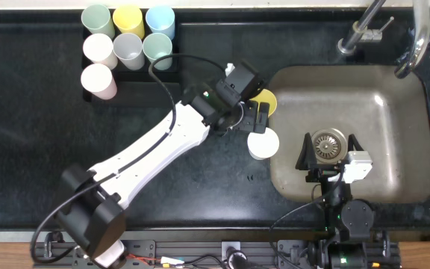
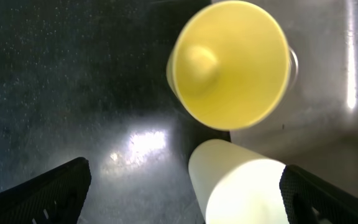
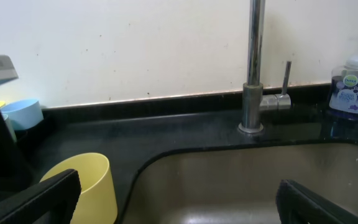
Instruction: Store Cups
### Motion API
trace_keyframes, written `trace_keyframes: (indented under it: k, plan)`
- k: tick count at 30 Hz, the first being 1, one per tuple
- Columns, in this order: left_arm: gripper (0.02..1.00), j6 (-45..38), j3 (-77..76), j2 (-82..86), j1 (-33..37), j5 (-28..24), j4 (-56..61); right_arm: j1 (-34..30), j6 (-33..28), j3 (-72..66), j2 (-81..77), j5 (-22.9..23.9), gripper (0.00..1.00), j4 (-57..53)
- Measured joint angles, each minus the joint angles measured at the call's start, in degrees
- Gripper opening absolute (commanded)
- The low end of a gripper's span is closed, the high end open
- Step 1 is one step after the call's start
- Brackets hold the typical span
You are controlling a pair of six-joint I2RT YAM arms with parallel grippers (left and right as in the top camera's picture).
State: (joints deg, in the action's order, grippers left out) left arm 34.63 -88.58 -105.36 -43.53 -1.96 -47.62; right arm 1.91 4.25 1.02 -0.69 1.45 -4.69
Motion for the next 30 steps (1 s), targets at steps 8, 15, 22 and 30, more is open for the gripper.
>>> trace_keyframes:
  k: [8, 15, 22, 30]
  plan:
    - [1.000, 1.3, 0.0, -2.9, 1.0, 0.0, 0.6, 0.0, 0.0, 0.0, 0.0, 0.0, 0.998, 0.0]
    - [1.000, 2.6, 0.0, -4.2, 2.8, 0.0, 1.4, 0.0, 0.0, 0.0, 0.0, 0.0, 0.998, 0.0]
    - [1.000, 2.8, 0.0, -4.6, 3.5, 0.0, 6.0, 0.0, 0.0, 0.0, 0.0, 0.0, 0.998, 0.0]
    - [1.000, 2.8, 0.0, -5.0, 3.5, 0.0, 7.0, 0.0, 0.0, 0.0, 0.0, 0.0, 0.996, 0.0]
